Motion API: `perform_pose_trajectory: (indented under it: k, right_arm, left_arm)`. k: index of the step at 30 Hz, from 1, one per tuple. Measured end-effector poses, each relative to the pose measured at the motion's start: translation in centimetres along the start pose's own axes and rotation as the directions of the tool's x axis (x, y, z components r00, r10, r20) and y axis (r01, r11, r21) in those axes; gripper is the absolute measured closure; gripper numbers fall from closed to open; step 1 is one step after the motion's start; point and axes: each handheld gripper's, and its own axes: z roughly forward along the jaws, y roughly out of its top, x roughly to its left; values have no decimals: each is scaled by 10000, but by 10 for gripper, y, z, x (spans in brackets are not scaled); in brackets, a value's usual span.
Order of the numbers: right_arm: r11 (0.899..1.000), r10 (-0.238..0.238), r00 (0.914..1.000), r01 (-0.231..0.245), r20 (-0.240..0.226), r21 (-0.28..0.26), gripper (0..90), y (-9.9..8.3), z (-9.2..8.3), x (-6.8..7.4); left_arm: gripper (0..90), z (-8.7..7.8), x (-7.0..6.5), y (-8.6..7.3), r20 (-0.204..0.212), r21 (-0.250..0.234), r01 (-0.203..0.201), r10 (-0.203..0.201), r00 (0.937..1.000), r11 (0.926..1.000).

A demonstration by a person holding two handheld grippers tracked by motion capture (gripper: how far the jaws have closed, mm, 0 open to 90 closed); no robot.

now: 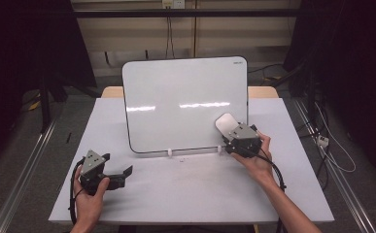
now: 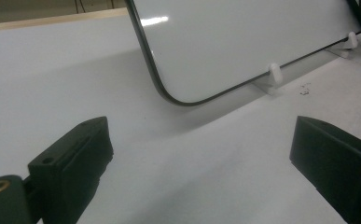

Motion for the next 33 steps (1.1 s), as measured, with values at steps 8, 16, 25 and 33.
perform_pose_trajectory:
  k: [8, 16, 25, 33]
  right_arm:
    - [9987, 507, 9975, -509, -491, -34, 258, 0, -2, -5]
    - [9930, 1156, 9904, -1172, -757, -170, 117, 3, -10, -6]
    - [9770, 2108, 9722, -2131, -1018, -118, 62, -3, -22, -11]
    - [9645, 2615, 9567, -2642, -1275, -44, 62, -11, -37, -12]
  left_arm:
    - [53, 3, -1, 1, -16, 107, -109, 109, 9999, 9999]
    - [53, 1, 0, 0, 18, 72, -105, 105, 9999, 9999]
    - [52, -2, 1, -1, 16, -21, -78, 78, 10000, 10000]
    - [52, -1, 0, 0, 39, 4, -94, 94, 9999, 10000]
